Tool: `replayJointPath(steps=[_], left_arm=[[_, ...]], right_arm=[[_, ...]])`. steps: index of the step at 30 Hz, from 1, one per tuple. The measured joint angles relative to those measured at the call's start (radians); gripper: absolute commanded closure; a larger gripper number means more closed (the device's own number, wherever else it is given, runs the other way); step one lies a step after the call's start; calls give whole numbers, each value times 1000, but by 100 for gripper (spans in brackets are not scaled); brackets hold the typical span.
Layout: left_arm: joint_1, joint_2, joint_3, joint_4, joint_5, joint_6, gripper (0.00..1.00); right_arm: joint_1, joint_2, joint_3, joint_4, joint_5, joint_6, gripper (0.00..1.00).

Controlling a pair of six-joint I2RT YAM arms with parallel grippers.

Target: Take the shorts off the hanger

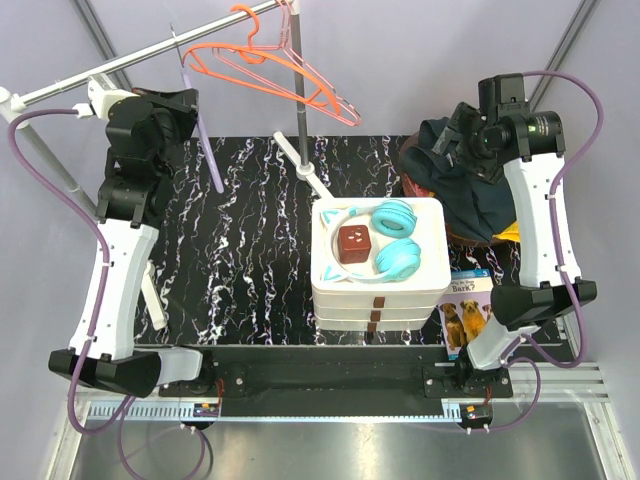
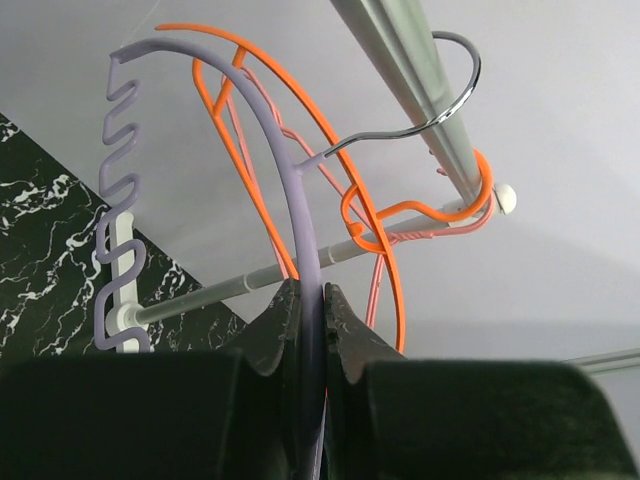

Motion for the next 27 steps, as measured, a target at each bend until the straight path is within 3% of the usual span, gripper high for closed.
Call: replayJointPath(steps=[9,12,20,23,24,27], left_arm=[[-22,2,-53,74,-14,1,100],[-32,7,-62,77,-13,2,92],[-42,-17,-133,122,-9,25,52],[-42,-45,-160,120,-4,42,43],[-42,-55,-165,117,-2,50,32],[-42,-99,-181,109,14,77,22]], right_arm=[[0,-54,-82,0,3,-1,0],[0,-95,-129,-1,6,-3,0],[0,-158,-182,0,9,-3,0],[0,-174,-210,0,9,-2,0],[0,-180,-221,0,9,-2,0],[0,-204,-257,-2,10,-2,0]])
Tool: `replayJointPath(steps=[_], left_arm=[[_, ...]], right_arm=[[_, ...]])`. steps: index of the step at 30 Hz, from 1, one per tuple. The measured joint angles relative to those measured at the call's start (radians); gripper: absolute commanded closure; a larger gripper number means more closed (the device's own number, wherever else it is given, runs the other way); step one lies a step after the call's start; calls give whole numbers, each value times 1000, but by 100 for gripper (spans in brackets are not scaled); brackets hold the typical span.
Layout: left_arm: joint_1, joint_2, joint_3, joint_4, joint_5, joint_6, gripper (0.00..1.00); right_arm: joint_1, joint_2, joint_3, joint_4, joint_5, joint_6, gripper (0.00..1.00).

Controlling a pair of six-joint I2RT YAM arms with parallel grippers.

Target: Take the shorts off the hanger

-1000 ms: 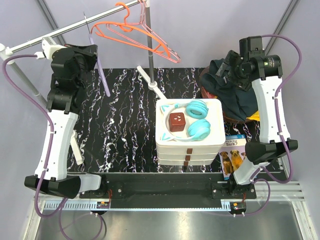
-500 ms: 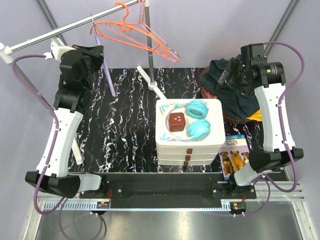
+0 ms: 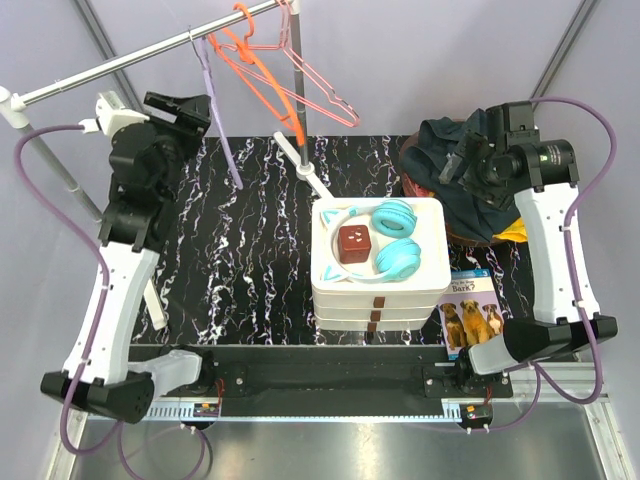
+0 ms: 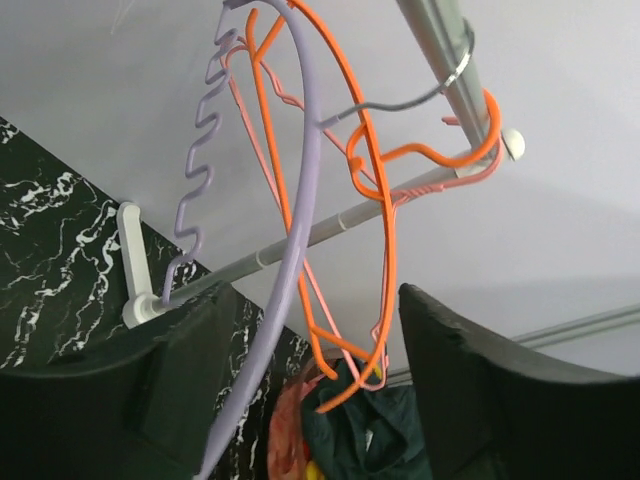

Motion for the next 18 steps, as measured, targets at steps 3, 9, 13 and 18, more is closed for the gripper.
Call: replayJointPath(steps=[3,9,13,18], left_arm=[[0,-76,-34,-28,24,20,18],[0,-199,-47,-114,116,96,12],[0,-276,-51,-205,218,141,7],[0,-375,-83,-274,392,156,1]], right_arm=[[0,-16,-2,1,4,0,0],[0,-66,-4,1,-1,-9,0],[0,-114,-5,1,-21,-26,0],[0,-181,-11,1,-47,-48,0]])
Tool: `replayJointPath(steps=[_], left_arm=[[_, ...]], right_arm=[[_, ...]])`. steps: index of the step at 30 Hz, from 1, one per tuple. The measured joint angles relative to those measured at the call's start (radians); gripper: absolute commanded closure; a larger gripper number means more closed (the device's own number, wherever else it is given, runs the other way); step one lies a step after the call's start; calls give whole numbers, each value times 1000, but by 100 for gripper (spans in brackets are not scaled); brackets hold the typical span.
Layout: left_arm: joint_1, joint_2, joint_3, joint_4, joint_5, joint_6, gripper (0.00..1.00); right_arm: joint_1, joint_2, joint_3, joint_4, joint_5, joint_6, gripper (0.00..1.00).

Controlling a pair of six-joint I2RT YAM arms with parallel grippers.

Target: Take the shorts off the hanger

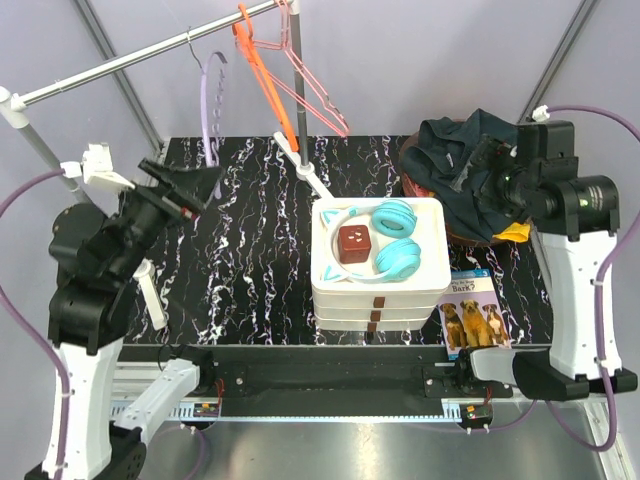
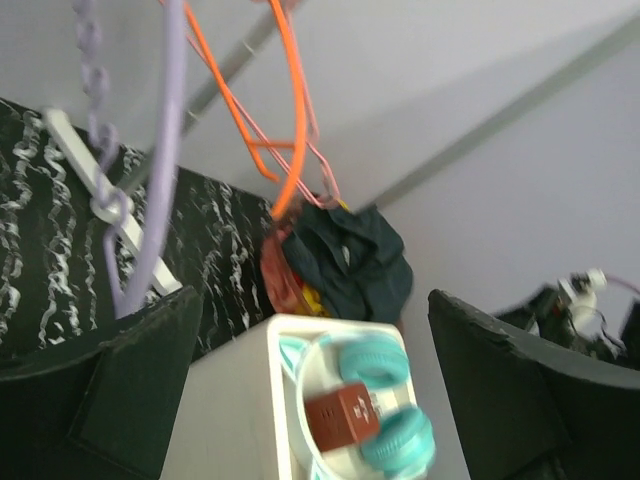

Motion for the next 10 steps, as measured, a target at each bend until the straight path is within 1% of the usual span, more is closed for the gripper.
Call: replayJointPath(steps=[2,4,10], left_arm=[[0,-51,-20,-23,78,-2,1],[0,-89,-32,-42,127,-2,1],[0,-184,-55,-85,269,0,1]], right_arm=[[0,-37,-13,0,-18,-6,0],[0,-71,-34,6,-36,-8,0],[0,-247,-181,59,-146,-7,0]])
